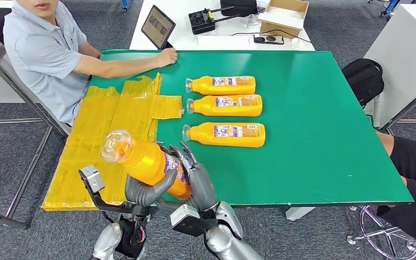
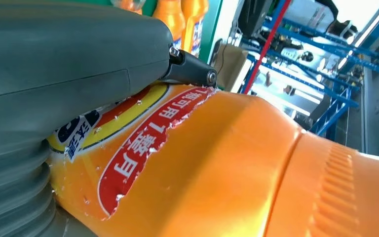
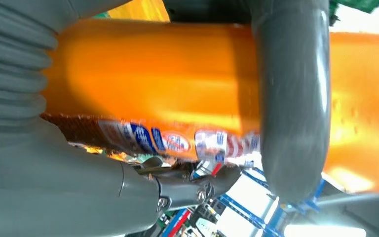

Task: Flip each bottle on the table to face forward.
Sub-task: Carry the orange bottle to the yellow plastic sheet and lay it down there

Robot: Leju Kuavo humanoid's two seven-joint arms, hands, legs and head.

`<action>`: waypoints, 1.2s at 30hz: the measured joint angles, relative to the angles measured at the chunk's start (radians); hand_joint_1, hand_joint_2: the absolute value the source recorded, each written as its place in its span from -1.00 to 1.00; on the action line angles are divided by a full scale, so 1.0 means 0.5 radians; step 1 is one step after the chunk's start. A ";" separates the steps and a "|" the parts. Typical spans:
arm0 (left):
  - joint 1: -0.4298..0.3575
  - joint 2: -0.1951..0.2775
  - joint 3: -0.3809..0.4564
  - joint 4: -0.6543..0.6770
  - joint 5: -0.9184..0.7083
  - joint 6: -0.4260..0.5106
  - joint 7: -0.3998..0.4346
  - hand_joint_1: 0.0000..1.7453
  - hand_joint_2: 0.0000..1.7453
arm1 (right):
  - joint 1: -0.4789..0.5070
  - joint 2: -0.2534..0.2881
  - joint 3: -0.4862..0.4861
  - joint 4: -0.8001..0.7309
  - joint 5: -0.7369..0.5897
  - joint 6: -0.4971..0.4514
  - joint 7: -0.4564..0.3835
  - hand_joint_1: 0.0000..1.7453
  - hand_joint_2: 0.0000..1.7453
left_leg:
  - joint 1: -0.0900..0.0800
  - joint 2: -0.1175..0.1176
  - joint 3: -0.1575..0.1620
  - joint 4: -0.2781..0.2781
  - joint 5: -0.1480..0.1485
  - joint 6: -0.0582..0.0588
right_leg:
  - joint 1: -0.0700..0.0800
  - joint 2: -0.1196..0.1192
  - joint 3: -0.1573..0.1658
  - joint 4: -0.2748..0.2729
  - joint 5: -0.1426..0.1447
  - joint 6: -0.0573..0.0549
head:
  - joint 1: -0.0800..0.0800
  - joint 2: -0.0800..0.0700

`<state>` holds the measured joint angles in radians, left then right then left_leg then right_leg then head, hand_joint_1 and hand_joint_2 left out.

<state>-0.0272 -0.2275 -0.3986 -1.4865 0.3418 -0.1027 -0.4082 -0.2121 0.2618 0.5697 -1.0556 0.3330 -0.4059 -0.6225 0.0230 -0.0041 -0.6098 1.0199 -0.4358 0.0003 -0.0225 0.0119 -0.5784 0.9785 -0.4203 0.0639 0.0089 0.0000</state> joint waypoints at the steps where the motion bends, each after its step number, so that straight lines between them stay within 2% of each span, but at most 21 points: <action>1: -0.001 0.000 0.002 0.001 0.014 -0.007 0.004 1.00 1.00 | 0.003 -0.001 -0.005 -0.006 -0.013 0.000 -0.018 -1.00 -1.00 | 0.000 0.000 0.000 0.000 0.000 0.000 | 0.000 0.000 0.000 0.000 0.000 0.000 | 0.000 0.000; 13: -0.005 0.027 0.049 -0.010 0.105 -0.051 0.036 1.00 1.00 | 0.030 -0.003 -0.018 -0.096 -0.084 -0.035 -0.082 -1.00 -1.00 | 0.000 -0.001 -0.001 0.000 0.000 0.000 | 0.000 0.000 0.000 0.001 0.000 0.000 | 0.001 0.000; 17: -0.048 0.075 0.264 0.107 0.003 0.143 0.041 1.00 1.00 | 0.075 -0.033 -0.011 -0.409 -0.134 -0.264 -0.086 -1.00 -1.00 | 0.000 0.000 0.000 0.000 0.003 -0.002 | 0.000 0.000 -0.002 0.001 0.000 -0.001 | 0.000 0.000; 20: -0.070 0.089 0.310 0.145 -0.064 0.214 0.010 1.00 1.00 | 0.078 -0.044 -0.008 -0.474 -0.152 -0.305 -0.086 -1.00 -1.00 | 0.000 -0.001 -0.001 0.000 0.004 -0.002 | 0.000 -0.001 -0.001 0.002 0.000 -0.001 | 0.000 0.000; 29: -0.267 0.142 0.502 0.331 -0.702 0.776 -0.230 1.00 1.00 | 0.082 -0.089 0.014 -0.624 -0.265 -0.521 -0.086 -1.00 -1.00 | 0.000 -0.001 -0.001 0.000 0.004 -0.002 | 0.000 -0.001 -0.001 0.002 0.000 -0.001 | 0.000 0.000; 33: -0.380 0.150 0.523 0.410 -1.250 1.197 -0.305 1.00 1.00 | 0.082 -0.099 0.043 -0.633 -0.262 -0.541 -0.086 -1.00 -1.00 | 0.000 -0.002 -0.001 0.000 0.004 -0.002 | 0.000 -0.002 -0.001 0.002 0.000 -0.001 | 0.000 0.000; 36: -0.498 0.158 0.507 0.518 -1.846 1.478 -0.262 1.00 1.00 | 0.084 -0.107 0.077 -0.630 -0.229 -0.494 -0.086 -1.00 -1.00 | 0.000 -0.002 -0.001 0.000 0.005 -0.002 | 0.000 -0.002 -0.001 0.002 0.000 -0.001 | 0.001 0.000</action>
<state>-0.2761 -0.1488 -0.1450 -1.2276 -0.5813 0.6363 -0.5392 -0.1701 0.2084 0.6083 -1.3708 0.2182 -0.6531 -0.6653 0.0232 -0.0053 -0.6105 1.0199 -0.4335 -0.0005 -0.0226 0.0108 -0.5789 0.9796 -0.4202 0.0636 0.0092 0.0000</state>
